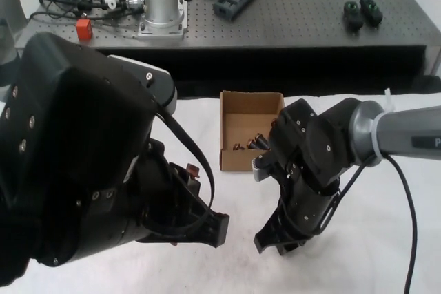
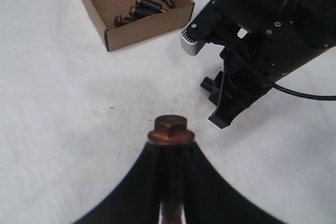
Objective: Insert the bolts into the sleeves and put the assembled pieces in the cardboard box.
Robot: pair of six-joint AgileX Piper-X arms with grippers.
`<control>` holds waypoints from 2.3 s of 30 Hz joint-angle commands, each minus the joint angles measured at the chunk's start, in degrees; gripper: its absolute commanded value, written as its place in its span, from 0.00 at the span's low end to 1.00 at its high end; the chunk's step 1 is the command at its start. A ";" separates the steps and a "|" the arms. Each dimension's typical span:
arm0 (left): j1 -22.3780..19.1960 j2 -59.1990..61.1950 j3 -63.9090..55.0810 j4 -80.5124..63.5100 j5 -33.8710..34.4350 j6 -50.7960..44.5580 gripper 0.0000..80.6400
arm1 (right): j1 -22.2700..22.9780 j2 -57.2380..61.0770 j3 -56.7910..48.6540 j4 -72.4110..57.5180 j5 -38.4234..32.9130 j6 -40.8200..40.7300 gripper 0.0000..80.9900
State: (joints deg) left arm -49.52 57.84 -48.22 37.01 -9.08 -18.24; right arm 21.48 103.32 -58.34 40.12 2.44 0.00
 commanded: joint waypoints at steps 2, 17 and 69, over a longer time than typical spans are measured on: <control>0.21 -0.63 -0.18 -1.11 -0.63 -1.51 0.01 | -0.09 1.42 0.25 -4.16 0.41 0.41 0.43; 0.21 -0.63 -0.18 -6.97 -0.30 -1.49 0.01 | -1.38 -0.15 0.25 -4.36 -6.49 -1.35 0.06; 9.56 6.37 10.21 -53.80 42.76 -18.65 0.01 | 6.04 -49.11 38.56 -70.10 -33.92 29.99 0.06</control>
State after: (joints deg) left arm -40.00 64.35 -37.71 -16.72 32.94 -35.83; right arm 27.47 54.20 -18.81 -25.54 -32.32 29.28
